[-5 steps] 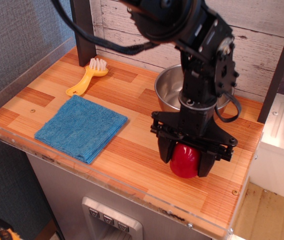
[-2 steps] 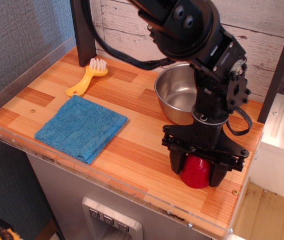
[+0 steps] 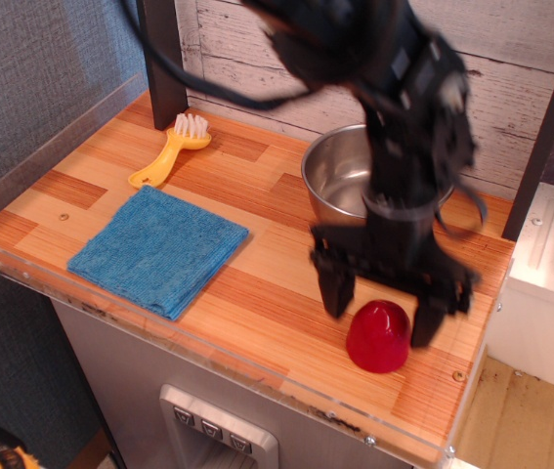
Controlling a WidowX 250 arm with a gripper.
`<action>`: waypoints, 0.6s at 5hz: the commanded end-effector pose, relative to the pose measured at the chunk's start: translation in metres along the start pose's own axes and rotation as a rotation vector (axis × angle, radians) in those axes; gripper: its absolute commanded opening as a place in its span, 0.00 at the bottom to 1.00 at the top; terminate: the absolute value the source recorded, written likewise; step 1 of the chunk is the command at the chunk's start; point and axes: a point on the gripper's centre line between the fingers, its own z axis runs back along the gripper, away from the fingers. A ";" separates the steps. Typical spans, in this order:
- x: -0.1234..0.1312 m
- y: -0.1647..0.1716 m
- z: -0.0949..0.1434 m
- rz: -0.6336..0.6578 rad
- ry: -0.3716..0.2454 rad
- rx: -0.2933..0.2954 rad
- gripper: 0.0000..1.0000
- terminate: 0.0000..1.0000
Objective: Place the red item close to the bottom right hand side of the table.
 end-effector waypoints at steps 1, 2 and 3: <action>0.033 0.034 0.093 -0.025 -0.167 -0.047 1.00 0.00; 0.047 0.069 0.093 -0.130 -0.040 0.029 1.00 0.00; 0.052 0.085 0.085 -0.176 0.017 0.072 1.00 0.00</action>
